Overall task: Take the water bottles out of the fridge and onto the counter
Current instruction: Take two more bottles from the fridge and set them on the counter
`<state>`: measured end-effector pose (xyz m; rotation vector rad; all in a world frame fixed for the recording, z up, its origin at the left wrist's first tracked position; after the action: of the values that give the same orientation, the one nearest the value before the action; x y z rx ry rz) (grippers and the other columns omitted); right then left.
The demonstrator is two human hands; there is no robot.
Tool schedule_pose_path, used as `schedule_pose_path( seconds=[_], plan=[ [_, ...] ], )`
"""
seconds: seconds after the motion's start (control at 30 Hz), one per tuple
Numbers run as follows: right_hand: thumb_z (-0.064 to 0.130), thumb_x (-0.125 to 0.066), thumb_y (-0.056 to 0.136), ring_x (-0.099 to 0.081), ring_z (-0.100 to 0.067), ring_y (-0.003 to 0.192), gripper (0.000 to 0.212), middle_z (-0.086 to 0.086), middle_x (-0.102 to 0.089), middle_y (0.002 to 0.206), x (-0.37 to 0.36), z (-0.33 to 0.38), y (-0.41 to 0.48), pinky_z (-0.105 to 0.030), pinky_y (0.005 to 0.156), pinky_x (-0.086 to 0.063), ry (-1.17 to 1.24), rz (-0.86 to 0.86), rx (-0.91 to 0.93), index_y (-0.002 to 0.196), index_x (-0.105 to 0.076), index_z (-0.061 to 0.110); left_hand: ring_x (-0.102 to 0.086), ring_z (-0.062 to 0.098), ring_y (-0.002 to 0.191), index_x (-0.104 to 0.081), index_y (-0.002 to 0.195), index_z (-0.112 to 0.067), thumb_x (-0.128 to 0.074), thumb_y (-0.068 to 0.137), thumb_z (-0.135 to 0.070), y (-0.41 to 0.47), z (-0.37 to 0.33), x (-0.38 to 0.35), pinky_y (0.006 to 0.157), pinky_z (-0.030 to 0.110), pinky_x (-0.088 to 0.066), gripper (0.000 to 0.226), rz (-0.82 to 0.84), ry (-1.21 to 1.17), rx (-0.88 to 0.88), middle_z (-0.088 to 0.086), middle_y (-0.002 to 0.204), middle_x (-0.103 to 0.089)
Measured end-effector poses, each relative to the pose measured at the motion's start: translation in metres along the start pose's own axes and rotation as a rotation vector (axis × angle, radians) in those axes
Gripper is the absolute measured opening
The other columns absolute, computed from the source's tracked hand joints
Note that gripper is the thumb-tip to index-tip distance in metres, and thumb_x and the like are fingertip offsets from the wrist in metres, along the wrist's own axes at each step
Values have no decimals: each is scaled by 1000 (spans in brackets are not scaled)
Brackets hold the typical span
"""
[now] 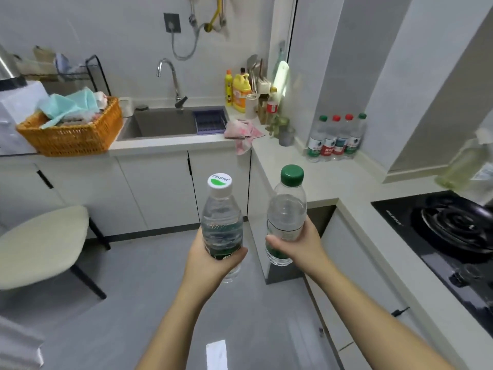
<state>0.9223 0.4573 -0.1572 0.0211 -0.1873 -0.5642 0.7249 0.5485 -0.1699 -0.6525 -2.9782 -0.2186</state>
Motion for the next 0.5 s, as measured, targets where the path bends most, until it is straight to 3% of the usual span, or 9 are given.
schedule_pose_path(
  seconds=[0.13,0.23,0.37,0.5],
  plan=[
    [41,-86,56,-67,1,101,66,23,-69,108,13,-8,32,-12,76,-53,4,-65,-12,115,-56,39,-68,-1,80,-60,93,-42,-82,53,-37,44,6,-22,62,9,-48,46,70,1,-2,-16,88,-72],
    [40,-86,56,-67,-4,105,69,15,-71,112,24,-16,50,-22,85,-55,14,-98,-17,119,-58,34,-68,-2,80,-59,95,-37,-83,52,-39,67,10,-37,63,8,-49,49,92,-13,8,-18,89,-71],
    [39,-85,55,-68,-11,106,73,3,-72,114,39,-28,76,-35,93,-55,28,-141,-32,121,-58,24,-68,-3,86,-59,95,-53,-85,55,-33,95,10,-61,66,8,-49,52,138,-9,-9,-21,94,-71],
    [29,-84,59,-68,-8,103,64,3,-72,111,60,-43,103,-27,87,-54,25,-171,-54,118,-59,23,-66,-7,89,-56,98,-57,-83,54,-42,119,12,-89,67,5,-48,54,157,-1,-12,-28,97,-69]
  ],
)
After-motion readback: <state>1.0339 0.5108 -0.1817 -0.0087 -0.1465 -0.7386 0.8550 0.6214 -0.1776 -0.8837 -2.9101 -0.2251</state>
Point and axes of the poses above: each hand's wrist, its own y-axis towards the middle knuckle, its own x-axis out of the back of the hand, z = x × y, the point moved 6 cm from there along y, towards the middle knuckle
